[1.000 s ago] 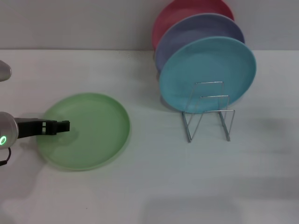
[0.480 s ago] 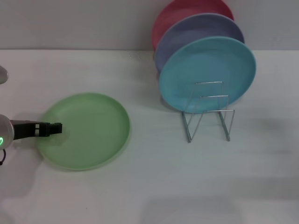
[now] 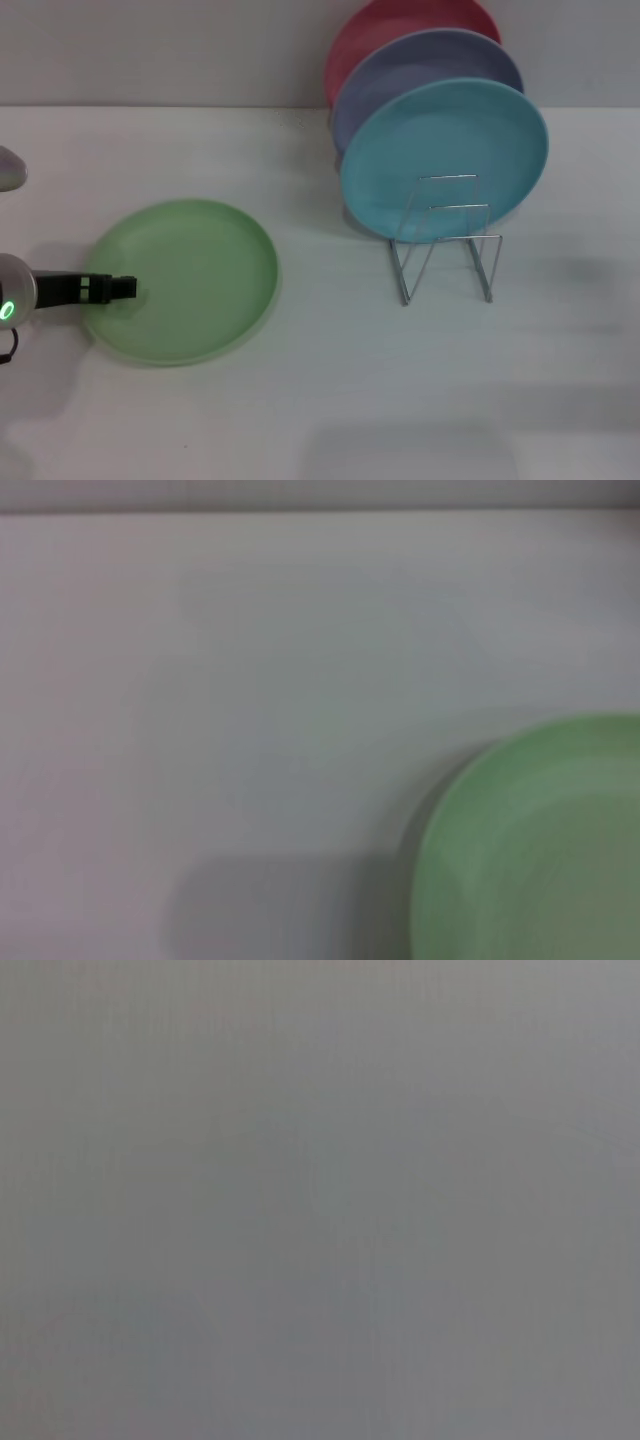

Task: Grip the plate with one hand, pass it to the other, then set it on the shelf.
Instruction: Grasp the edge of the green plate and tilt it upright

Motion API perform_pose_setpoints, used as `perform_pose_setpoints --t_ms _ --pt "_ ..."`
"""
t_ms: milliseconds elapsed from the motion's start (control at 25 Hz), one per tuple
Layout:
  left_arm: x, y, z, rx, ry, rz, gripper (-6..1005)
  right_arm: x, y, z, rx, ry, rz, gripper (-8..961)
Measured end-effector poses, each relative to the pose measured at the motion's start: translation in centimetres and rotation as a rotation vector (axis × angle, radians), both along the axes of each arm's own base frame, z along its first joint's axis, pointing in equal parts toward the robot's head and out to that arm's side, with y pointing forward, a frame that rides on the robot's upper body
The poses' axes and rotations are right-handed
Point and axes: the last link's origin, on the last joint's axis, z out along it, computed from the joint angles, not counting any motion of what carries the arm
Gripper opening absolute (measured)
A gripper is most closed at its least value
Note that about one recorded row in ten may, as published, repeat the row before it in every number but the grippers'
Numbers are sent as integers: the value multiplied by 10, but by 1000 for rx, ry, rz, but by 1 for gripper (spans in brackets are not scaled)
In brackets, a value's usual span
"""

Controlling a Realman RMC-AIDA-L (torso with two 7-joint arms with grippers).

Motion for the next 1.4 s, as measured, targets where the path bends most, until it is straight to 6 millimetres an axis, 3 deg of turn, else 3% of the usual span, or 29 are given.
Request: perform_pose_setpoints --t_ms 320,440,880,1080,1400 --pt "-2 -1 -1 -20 6 24 814 -1 -1 -1 -3 0 7 798" --pt "-3 -1 -1 -21 11 28 588 -3 0 -4 -16 -2 17 798" --pt "0 1 2 -26 23 8 347 -8 1 -2 -13 4 48 798" --pt "6 2 3 -25 26 -16 120 -8 0 -2 -12 4 50 798" --pt "22 2 14 1 27 -85 54 -9 2 -2 -15 19 58 798"
